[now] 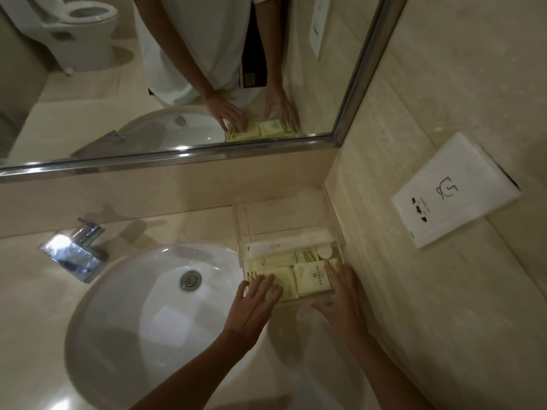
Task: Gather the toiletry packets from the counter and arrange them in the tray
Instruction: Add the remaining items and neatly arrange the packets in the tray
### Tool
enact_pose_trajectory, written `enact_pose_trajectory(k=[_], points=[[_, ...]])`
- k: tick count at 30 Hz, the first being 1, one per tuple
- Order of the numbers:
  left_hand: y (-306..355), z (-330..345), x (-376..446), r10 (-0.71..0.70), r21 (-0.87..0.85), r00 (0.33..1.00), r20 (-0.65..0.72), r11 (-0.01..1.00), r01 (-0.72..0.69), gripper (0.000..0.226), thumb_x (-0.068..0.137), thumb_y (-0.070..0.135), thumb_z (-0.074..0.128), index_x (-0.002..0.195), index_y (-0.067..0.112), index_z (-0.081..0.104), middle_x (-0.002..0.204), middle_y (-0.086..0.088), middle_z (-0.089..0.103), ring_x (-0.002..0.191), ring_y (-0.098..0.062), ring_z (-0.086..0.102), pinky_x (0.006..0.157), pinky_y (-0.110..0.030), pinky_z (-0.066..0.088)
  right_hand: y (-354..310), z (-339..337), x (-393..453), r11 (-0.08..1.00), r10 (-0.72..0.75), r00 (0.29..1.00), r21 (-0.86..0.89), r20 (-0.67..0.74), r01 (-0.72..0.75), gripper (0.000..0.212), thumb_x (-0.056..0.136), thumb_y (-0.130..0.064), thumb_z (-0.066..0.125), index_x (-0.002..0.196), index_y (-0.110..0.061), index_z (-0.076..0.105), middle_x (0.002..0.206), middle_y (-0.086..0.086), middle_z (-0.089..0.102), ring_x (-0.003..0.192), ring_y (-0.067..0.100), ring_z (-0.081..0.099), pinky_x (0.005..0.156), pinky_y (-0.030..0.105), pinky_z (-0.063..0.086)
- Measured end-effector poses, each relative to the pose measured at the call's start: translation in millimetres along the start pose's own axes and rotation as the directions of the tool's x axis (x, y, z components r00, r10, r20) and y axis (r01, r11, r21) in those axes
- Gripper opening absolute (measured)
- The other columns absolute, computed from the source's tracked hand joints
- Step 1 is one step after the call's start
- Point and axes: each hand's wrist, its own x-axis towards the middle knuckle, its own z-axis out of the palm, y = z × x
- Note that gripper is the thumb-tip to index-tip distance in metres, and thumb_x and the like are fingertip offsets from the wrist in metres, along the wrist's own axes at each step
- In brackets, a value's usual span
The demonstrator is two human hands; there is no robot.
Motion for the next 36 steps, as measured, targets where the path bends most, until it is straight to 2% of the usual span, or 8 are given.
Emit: enact_pose_trajectory(k=[5,10,13,18,23,28,31,36], points=[[-5,-5,11,-0.014,0.012,1.000,0.018,1.000,0.014,0.077,0.064,0.037,0.083,0.131,0.026,0.045,0.141,-0.011,0.050,0.125,-0.031,0.051,0.096,-0.046,0.049,-6,-6,11,0.988,-0.121,0.992,-0.096,-0.020,0.119,0.076,0.059,-0.035,0.086,0.128,-0.028,0.054,0.154,0.003,0.024,0.139,0.025,0.025,0.106,0.041,0.035],[-6,-5,19,-0.011,0.019,1.000,0.014,1.000,0.011,0.079,0.063,0.041,0.082,0.131,0.026,0.045,0.140,-0.011,0.050,0.125,-0.030,0.052,0.097,-0.048,0.048,-3,-11,20,0.963,-0.182,0.983,-0.204,-0.009,0.176,0.077,0.057,-0.042,0.086,0.126,-0.032,0.054,0.151,0.001,0.030,0.136,0.026,0.030,0.104,0.043,0.042],[-7,-5,18,-0.019,0.031,1.000,0.014,0.999,0.019,0.079,0.062,0.042,0.083,0.130,0.025,0.047,0.136,-0.010,0.053,0.121,-0.030,0.054,0.095,-0.046,0.050,-4,-13,22,0.960,-0.182,0.983,-0.219,-0.019,0.174,0.076,0.056,-0.043,0.086,0.125,-0.030,0.057,0.148,0.000,0.035,0.134,0.025,0.034,0.102,0.042,0.043],[-13,-9,21,-0.102,0.015,0.994,-0.039,0.995,0.103,0.087,0.053,0.023,0.087,0.129,0.023,0.045,0.134,-0.009,0.047,0.116,-0.029,0.049,0.089,-0.045,0.048,-14,-11,29,0.973,-0.174,0.981,-0.170,-0.080,0.159,0.069,0.061,-0.044,0.084,0.124,-0.028,0.061,0.144,0.003,0.041,0.133,0.024,0.036,0.104,0.041,0.040],[-24,-16,35,-0.085,0.043,0.994,-0.062,0.995,0.088,0.085,0.053,0.025,0.089,0.126,0.023,0.046,0.127,-0.007,0.052,0.111,-0.027,0.051,0.090,-0.043,0.048,-27,-8,42,0.968,-0.163,0.982,-0.207,-0.095,0.141,0.064,0.066,-0.039,0.083,0.124,-0.024,0.061,0.143,0.007,0.043,0.132,0.029,0.036,0.103,0.040,0.039],[-26,-20,42,-0.090,0.017,0.983,-0.161,0.995,0.094,0.074,0.064,0.028,0.084,0.126,0.021,0.045,0.119,-0.007,0.054,0.103,-0.026,0.054,0.086,-0.042,0.049,-30,-9,51,0.954,-0.173,0.974,-0.272,-0.148,0.128,0.064,0.061,-0.038,0.085,0.117,-0.019,0.060,0.131,0.006,0.052,0.118,0.030,0.045,0.093,0.042,0.046],[-28,-25,49,-0.158,-0.005,0.970,-0.183,0.987,0.159,0.074,0.064,0.036,0.083,0.126,0.019,0.046,0.122,-0.008,0.056,0.107,-0.028,0.054,0.086,-0.043,0.049,-32,-12,58,0.898,-0.214,0.971,-0.413,-0.107,0.153,0.071,0.066,-0.047,0.079,0.128,-0.025,0.052,0.136,0.001,0.050,0.118,0.025,0.048,0.095,0.042,0.040],[-33,-31,58,-0.233,-0.075,0.952,-0.197,0.972,0.222,0.071,0.060,0.032,0.085,0.120,0.021,0.049,0.119,-0.005,0.057,0.103,-0.028,0.054,0.083,-0.042,0.049,-36,-9,73,0.890,-0.250,0.966,-0.408,-0.058,0.206,0.066,0.074,-0.046,0.073,0.132,-0.026,0.051,0.139,-0.001,0.051,0.125,0.021,0.048,0.105,0.043,0.031]])
